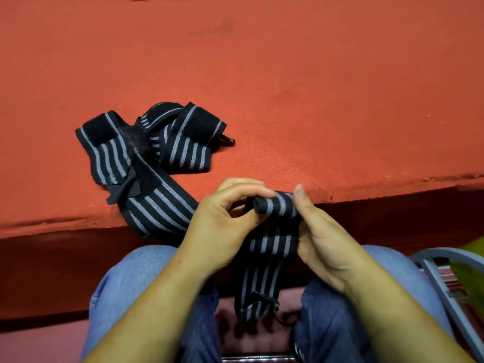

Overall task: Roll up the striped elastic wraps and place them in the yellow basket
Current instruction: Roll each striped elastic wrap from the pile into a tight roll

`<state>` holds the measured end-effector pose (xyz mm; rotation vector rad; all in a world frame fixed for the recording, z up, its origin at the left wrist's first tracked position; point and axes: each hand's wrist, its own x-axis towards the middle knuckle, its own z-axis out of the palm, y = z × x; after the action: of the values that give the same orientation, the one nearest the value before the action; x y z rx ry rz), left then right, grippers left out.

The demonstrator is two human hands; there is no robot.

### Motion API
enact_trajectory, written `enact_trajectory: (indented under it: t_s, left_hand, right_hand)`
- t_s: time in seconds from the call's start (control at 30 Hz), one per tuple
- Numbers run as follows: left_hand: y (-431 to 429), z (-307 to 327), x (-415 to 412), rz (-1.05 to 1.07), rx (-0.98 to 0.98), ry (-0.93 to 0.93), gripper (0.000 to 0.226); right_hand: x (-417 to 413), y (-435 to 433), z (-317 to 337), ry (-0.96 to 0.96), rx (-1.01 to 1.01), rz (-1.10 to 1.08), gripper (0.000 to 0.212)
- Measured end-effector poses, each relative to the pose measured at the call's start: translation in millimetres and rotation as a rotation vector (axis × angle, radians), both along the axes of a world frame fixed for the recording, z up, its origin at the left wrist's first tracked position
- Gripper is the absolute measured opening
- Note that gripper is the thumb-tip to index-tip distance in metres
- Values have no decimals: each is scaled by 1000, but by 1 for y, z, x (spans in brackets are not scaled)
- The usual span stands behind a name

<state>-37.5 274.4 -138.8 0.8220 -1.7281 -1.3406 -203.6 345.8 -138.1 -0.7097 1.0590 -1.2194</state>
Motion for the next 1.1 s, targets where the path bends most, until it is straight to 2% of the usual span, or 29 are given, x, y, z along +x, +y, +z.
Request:
enact_trajectory:
  t_s: [0.2,0.37,0.57,0.73,0.93,1.1]
  left_hand:
    - [4,6,0,-3,128,2,34]
    - [3,9,0,9,257,46,43]
    - [4,12,-4,-9,423,119,29]
    - [7,10,-1,-100,335,40,31]
    - [4,7,0,-49,284,106,26]
    - [6,10,1,-78,294,112,27]
  right_hand:
    - [-2,2,-2,92,-42,-91,47]
    - [-3,0,-6,151,-95,-156,43]
    - [-5,1,-10,161,-126,-200,39]
    - [-4,3,-9,178,-162,-178,37]
    - [0,1,-8,92,-87,-87,44]
    - [1,0,-7,175,-118,-121,43]
